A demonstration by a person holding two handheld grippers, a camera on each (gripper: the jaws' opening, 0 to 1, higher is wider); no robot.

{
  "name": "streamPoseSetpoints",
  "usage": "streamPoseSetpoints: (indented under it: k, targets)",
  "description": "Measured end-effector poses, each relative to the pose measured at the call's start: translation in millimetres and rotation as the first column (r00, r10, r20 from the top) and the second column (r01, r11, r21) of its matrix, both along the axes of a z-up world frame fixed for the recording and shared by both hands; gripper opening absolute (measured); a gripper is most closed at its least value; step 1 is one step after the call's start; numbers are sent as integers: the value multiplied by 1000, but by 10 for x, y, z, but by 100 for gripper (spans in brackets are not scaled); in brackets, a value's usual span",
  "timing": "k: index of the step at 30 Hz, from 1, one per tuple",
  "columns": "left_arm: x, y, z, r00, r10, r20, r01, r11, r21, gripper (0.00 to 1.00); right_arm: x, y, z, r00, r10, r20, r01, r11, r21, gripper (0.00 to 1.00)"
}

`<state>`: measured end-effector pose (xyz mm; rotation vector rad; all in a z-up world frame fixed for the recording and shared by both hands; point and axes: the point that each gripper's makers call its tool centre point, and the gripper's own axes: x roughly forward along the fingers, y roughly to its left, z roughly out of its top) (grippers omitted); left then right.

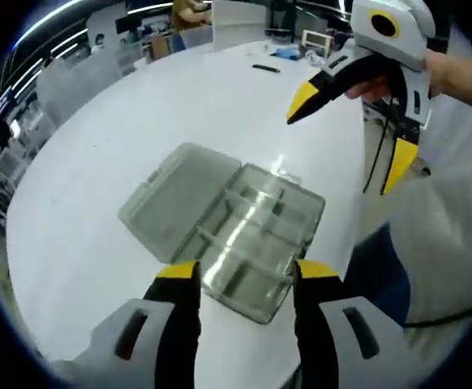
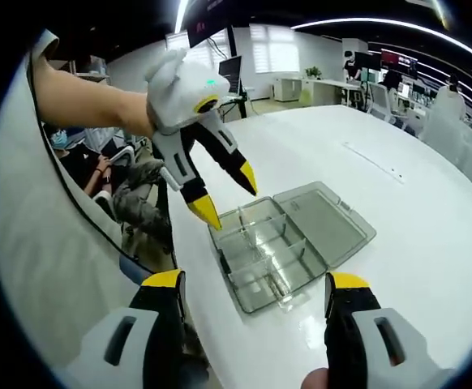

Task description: Insert the divider into the dual guide fixture by aligning both edges with the guide slots and pushing it downward to the bottom, including one-sided entry, uneven engagement, binding, and posture correction.

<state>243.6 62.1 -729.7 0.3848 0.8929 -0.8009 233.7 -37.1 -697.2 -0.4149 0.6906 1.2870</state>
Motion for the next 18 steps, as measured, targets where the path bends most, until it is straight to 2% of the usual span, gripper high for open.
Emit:
streamPoseSetpoints:
  k: [9, 12, 18]
  targets:
    - [-27, -7, 76, 998, 64, 17, -63, 996, -69, 48, 29, -22, -18, 1000, -9, -2, 9, 1000, -6, 67]
    - [-33, -16, 125, 995, 97, 18, -94, 989, -114, 50, 36, -28, -20, 1000, -11, -3, 11, 1000, -8, 67]
    - [-60, -19, 163, 991, 135, 18, -130, 978, -162, 53, 30, -39, -27, 1000, -14, -5, 14, 1000, -13, 67]
